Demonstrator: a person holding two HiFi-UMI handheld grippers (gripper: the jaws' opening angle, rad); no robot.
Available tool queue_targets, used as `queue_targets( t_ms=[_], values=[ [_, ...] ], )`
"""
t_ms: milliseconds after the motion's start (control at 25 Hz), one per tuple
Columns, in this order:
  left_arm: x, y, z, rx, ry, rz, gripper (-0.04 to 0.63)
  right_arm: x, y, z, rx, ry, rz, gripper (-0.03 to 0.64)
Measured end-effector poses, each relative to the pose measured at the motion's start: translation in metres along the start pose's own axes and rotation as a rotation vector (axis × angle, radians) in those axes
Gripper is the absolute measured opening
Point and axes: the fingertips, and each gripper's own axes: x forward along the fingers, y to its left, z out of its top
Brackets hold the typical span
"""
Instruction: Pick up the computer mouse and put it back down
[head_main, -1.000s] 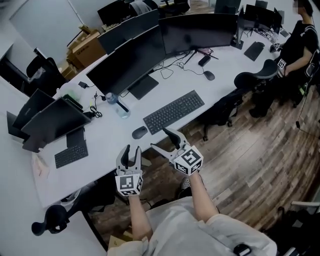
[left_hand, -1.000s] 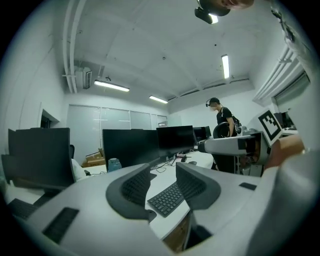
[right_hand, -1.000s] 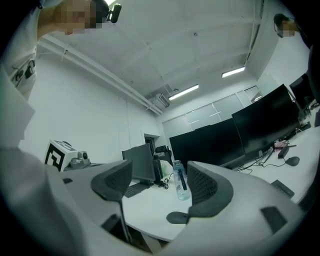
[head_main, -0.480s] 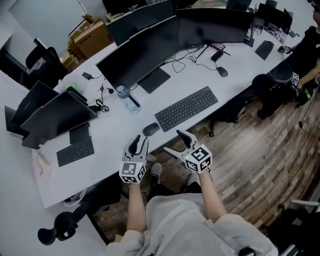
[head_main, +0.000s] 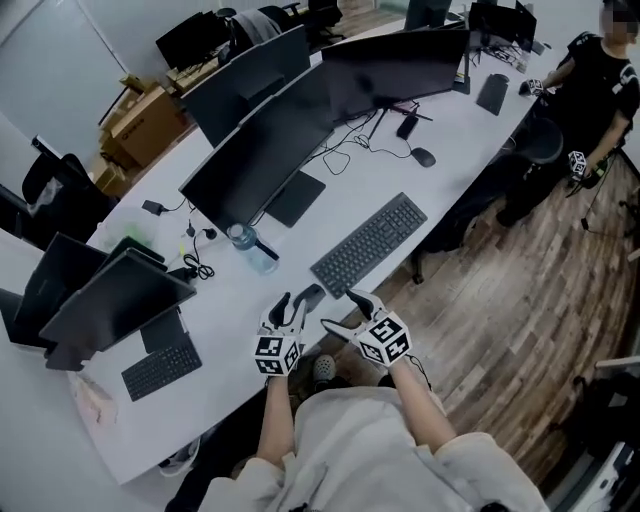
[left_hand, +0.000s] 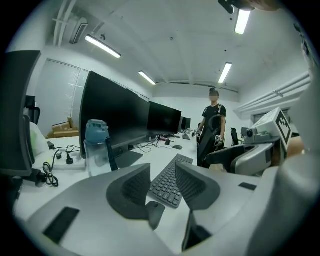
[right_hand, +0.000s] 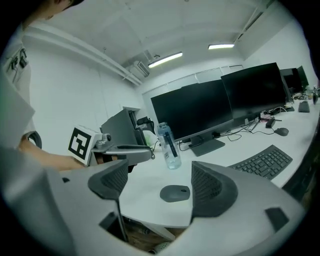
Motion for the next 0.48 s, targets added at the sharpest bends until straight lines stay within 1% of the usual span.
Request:
queue_targets(
  t_ms=[160,280,480],
  values=[
    [0.024,0.013,-0.016,0.012,0.052,-0.077,0.167,0.010,-0.012,-0.002,0.030,-0.010,-0.049,0.391],
    [0.028,0.028,-0.031,0.008,0.096,-0.122,0.170,0.025,-0.011,-0.004,0.045,-0.010,-0.054,0.380],
    [0.040,0.018,-0.059,0.008,0.157,-0.194,0.176,0.021,-0.013,-0.008,0.038,0.010,-0.082,0.373]
  ],
)
